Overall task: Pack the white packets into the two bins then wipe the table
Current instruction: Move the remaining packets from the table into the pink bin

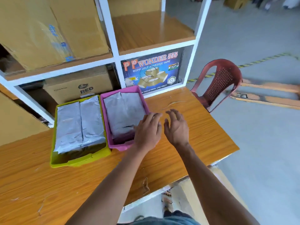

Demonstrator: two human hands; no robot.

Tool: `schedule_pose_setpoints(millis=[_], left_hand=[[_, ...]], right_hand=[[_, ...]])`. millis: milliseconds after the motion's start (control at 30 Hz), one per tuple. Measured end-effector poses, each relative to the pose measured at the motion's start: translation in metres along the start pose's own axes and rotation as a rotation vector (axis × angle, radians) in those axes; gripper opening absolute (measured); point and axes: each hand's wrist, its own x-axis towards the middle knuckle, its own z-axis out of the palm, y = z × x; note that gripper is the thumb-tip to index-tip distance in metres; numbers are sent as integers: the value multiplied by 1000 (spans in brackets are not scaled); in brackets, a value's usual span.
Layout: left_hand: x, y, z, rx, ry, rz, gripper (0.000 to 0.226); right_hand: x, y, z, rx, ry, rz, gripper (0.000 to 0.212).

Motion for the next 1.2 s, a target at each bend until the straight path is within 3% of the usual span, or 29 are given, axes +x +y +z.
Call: schedule_pose_setpoints(millis=[233,500,767,1067,1200], left_hand=[[-70,25,13,-111,-137,197,36],[-116,30,2,-138,-177,142,37],[-99,-14,-39,36,-56,35,42],[-129,-99,-72,326,10,-261,45],[-153,-126,-87,422,25,-334,43]], right_hand=[[-121,-1,-34,-135,58,251,41],[-171,-34,-37,-157,-20,283,43],[-117,-71,-14,-154,-91,74,43],[-75,-125,49,-116,-247,-314,45],[-71,-137,71,-124,-327,-385,47]])
